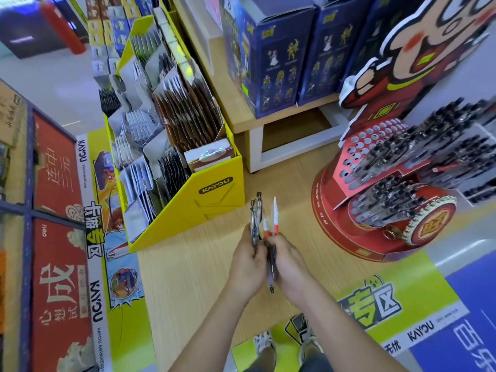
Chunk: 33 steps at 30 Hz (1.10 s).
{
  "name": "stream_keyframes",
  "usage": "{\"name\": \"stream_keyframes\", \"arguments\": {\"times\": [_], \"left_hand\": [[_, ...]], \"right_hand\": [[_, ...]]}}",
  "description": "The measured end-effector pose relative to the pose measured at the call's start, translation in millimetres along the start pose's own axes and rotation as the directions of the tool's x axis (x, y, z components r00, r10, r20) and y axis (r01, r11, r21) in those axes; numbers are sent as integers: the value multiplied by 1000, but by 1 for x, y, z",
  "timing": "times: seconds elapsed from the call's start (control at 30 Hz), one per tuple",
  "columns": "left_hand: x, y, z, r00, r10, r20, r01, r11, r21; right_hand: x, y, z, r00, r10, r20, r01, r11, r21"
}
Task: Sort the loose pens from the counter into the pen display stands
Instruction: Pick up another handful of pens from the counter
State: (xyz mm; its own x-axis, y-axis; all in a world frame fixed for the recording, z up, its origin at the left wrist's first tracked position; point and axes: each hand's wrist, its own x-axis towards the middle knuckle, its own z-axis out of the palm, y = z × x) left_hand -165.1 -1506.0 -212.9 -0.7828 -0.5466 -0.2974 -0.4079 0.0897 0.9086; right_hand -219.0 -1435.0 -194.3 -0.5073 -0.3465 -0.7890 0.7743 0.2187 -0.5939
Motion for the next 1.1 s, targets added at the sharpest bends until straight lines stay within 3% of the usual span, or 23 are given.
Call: {"name": "stream_keyframes", "arguments": {"times": [0.1, 0.17, 0.27, 0.33, 0.4, 0.5, 0.6, 0.67, 0.73, 0.77, 0.83, 0.87, 1.0, 1.1], "left_hand": [[-3, 13, 0, 984, 147, -98, -133, 981, 140], [-9, 23, -2, 966, 249, -72, -223, 941, 255], [-22, 39, -8, 986, 162, 38, -152, 777, 611], [-32, 51, -15, 990, 134, 38, -123, 716, 687], [-41, 65, -21, 988, 142, 67, -151, 734, 663], [-54, 91, -32, 965, 135, 223, -244, 766, 595], [-69, 120, -38, 918, 188, 349, -315, 882, 352], [-74, 133, -40, 926, 176, 332, -205, 977, 53], [-74, 147, -40, 959, 179, 218, -125, 963, -240], [-72, 155, -40, 971, 215, 106, -179, 944, -277], [-65, 180, -37, 946, 320, -59, -325, 931, -168], [-62, 194, -35, 931, 359, -63, -364, 921, -141], [-54, 237, -18, 899, 414, 141, -399, 909, -125], [-54, 254, 9, 906, 397, 145, -375, 914, -157]], "right_hand": [[-13, -5, 6, 993, -59, 100, 53, 997, 54], [-22, -10, 6, 979, -114, 171, 116, 993, 2], [-37, -21, 5, 968, -177, 180, 190, 980, -56], [-45, -27, 3, 962, -224, 155, 231, 973, -29], [-54, -33, 1, 949, -273, 157, 278, 961, -9], [-73, -45, -2, 925, -338, 176, 333, 941, 56], [-94, -60, -7, 894, -396, 211, 377, 918, 123], [-107, -70, -15, 877, -424, 225, 392, 903, 173], [-122, -80, -29, 851, -458, 255, 440, 889, 129], [-129, -85, -38, 831, -478, 284, 477, 876, 80], [-144, -91, -55, 796, -492, 353, 523, 852, 10], [-149, -93, -63, 783, -487, 387, 529, 849, 0], [-169, -97, -93, 740, -472, 480, 543, 840, -11], [-176, -104, -125, 734, -494, 466, 567, 824, -20]]}}
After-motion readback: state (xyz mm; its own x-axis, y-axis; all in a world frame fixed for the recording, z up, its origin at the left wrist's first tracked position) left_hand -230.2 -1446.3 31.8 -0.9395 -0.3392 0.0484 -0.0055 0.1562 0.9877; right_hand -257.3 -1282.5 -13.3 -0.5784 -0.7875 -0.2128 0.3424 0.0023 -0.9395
